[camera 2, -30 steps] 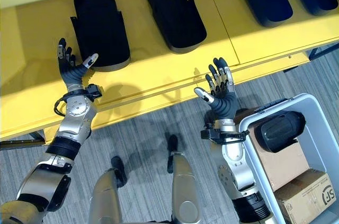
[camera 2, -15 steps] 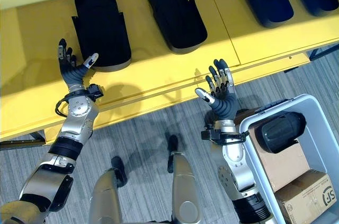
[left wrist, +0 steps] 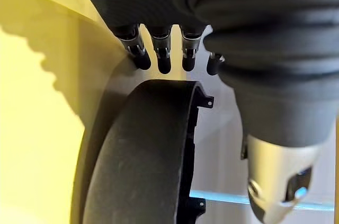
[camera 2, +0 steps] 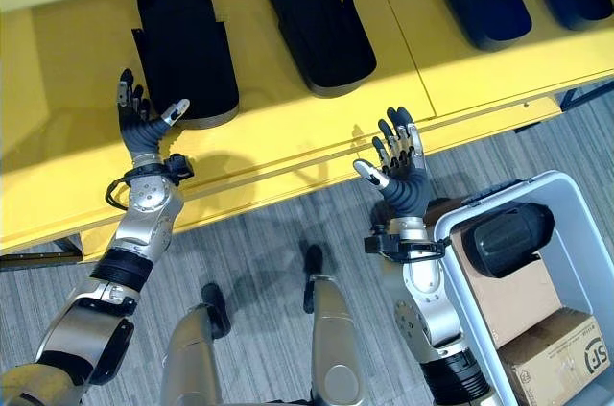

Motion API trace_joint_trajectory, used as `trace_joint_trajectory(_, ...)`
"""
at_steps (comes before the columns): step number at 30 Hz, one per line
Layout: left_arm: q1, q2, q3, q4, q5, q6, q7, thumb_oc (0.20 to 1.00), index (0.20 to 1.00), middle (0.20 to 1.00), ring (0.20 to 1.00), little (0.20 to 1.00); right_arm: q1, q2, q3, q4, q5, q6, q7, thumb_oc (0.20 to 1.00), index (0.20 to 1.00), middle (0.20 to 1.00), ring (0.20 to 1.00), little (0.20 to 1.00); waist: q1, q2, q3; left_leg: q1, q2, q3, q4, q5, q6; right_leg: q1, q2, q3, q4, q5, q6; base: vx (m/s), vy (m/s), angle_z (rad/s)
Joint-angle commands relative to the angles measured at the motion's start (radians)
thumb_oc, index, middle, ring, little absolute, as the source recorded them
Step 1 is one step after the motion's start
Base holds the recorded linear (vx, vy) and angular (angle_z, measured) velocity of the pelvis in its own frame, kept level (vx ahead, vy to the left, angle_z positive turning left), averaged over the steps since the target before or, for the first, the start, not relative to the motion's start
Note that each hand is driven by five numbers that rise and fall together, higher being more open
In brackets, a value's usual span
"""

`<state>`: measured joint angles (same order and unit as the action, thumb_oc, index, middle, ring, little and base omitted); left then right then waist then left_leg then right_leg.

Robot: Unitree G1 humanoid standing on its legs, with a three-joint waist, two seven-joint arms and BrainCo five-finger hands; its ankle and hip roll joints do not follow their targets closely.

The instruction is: Move parts from the plastic box to the shelf.

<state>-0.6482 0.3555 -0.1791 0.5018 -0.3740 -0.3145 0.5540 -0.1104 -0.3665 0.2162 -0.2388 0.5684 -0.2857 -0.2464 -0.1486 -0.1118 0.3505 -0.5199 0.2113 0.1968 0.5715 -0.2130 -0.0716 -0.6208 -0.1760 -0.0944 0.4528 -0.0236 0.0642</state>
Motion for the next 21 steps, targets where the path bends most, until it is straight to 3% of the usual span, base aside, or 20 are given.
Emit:
trace_joint_trajectory(1, 0.017, -0.060, -0.079, -0.010, -0.012, 0.020, -0.040, 1.000, 1.000, 1.000, 1.000, 1.000, 0.008, -0.029, -0.010, -0.060, 0.018, -0.075, 0.004, 1.000, 1.000, 1.000, 1.000, 1.000, -0.005, 0.022, -0.016, -0.048, 0.018, -0.046, -0.059, 0.133, -0.015, 0.027, -0.001, -0.006, 0.080, -0.031, 0.028, 0.00, 0.000, 0.00)
trace_joint_trajectory(21, 0.027, -0.082, -0.112, -0.024, -0.025, 0.016, -0.062, 1.000, 1.000, 1.000, 1.000, 1.000, 0.015, -0.035, -0.004, -0.063, 0.024, -0.076, 0.005, 1.000, 1.000, 1.000, 1.000, 1.000, -0.009, 0.021, -0.017, -0.051, 0.020, -0.047, -0.053, 0.134, -0.014, 0.020, -0.001, -0.001, 0.089, -0.027, 0.027, 0.00, 0.000, 0.00)
